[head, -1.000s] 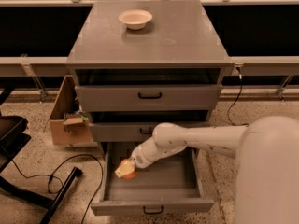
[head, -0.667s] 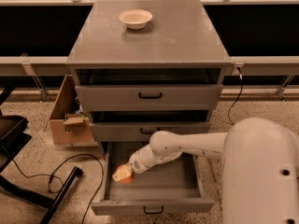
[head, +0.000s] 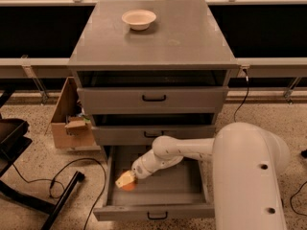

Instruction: Place orange into bottom drawer

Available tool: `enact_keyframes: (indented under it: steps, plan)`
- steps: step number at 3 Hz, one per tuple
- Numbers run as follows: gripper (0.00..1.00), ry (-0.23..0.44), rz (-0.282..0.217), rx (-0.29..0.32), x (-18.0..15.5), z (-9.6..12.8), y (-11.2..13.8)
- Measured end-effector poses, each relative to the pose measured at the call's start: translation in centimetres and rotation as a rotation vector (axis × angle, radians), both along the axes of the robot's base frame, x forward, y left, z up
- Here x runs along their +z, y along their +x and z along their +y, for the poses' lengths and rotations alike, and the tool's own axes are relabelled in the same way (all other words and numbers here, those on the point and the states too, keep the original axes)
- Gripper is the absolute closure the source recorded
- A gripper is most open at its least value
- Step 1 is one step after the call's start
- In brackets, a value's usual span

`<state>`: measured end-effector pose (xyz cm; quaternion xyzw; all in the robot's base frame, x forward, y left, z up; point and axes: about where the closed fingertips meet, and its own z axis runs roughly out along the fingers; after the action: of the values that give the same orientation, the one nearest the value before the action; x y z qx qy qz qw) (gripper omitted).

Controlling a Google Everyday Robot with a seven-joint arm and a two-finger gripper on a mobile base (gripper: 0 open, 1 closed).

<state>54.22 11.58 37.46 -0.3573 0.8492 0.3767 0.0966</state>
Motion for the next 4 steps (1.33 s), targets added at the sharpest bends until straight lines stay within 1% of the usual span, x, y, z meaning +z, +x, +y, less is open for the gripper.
enact_keyframes:
  steps: [1,2,3,4]
  plan:
    - [1.0,-0.057,0.002,-0.103,-3.1,-2.7,1.2]
    - [1.0,-0.079,-0.017,-0.244,-5.6,-7.9,4.0]
    - [1.0,-0.071,-0.038,-0.33,-8.1,-12.3,6.8]
    - [1.0,-0.029,-0.059,-0.382,-11.5,-15.7,9.9]
